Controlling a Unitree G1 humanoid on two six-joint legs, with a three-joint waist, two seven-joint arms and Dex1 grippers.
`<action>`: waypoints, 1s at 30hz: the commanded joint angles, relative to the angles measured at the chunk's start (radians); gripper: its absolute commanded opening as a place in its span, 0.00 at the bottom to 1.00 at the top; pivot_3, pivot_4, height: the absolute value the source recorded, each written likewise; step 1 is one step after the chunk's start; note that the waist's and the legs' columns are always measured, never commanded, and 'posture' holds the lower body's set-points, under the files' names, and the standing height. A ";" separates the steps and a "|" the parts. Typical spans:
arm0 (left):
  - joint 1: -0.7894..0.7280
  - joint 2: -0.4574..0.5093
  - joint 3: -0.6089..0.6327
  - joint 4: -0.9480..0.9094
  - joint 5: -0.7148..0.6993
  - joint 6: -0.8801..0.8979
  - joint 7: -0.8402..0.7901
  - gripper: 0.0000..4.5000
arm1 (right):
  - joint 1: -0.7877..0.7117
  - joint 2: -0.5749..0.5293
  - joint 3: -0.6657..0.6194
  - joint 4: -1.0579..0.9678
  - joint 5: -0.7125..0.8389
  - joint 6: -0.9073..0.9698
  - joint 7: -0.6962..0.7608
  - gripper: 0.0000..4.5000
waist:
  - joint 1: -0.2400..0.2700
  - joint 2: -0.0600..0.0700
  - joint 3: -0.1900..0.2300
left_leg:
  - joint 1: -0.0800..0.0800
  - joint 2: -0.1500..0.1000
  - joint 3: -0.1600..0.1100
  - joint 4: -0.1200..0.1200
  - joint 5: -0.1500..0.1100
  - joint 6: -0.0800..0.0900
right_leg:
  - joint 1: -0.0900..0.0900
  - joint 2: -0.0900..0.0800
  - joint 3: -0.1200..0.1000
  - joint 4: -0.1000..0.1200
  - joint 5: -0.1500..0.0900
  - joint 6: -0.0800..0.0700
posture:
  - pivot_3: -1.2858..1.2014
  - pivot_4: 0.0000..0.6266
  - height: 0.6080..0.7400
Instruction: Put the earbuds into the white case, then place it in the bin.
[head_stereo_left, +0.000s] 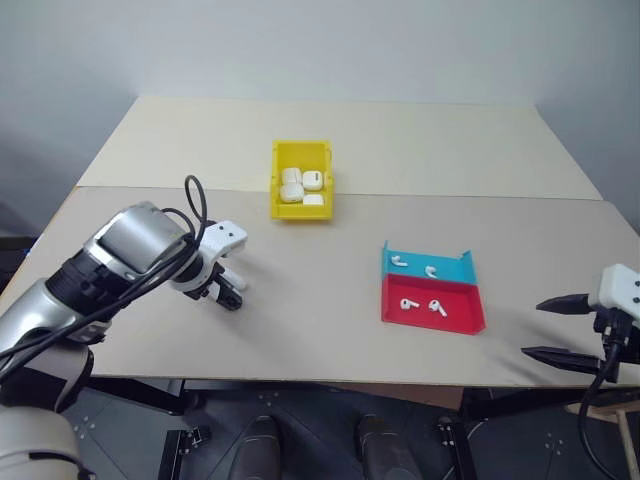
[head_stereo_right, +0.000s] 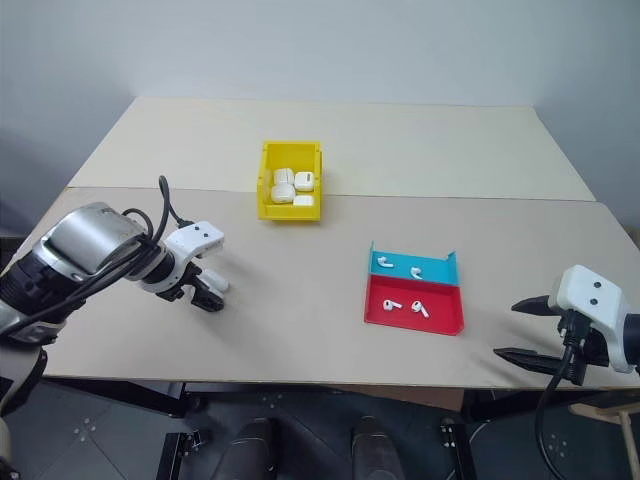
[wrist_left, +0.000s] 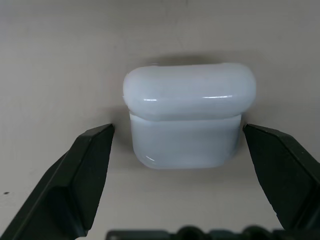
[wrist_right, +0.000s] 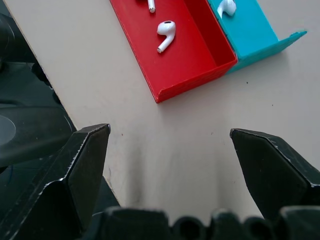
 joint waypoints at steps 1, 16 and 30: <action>-0.017 -0.002 -0.015 0.012 0.043 -0.019 -0.037 1.00 | 0.008 0.001 -0.041 -0.024 0.002 0.013 -0.013 0.99 | 0.000 0.000 0.000 | 0.000 0.000 0.000 0.000 0.000 0.000 | 0.000 0.000 0.000 0.000 0.000 0.000 | 0.52 0.24 1.00; -0.010 0.015 0.016 -0.054 0.139 -0.060 -0.083 0.62 | -0.008 0.005 -0.016 -0.023 0.002 0.007 -0.053 1.00 | -0.001 0.000 0.000 | 0.000 0.000 0.000 0.001 0.000 0.000 | 0.000 0.000 0.000 0.001 0.000 0.000 | 0.52 0.24 1.00; 0.614 -0.236 0.650 -0.429 0.162 -1.018 -0.068 0.62 | -0.253 -0.240 0.134 -0.084 0.043 0.036 0.069 1.00 | 0.000 0.006 -0.004 | 0.003 0.001 -0.001 0.001 0.001 0.002 | 0.003 0.001 0.000 0.001 0.002 -0.001 | 0.52 0.24 1.00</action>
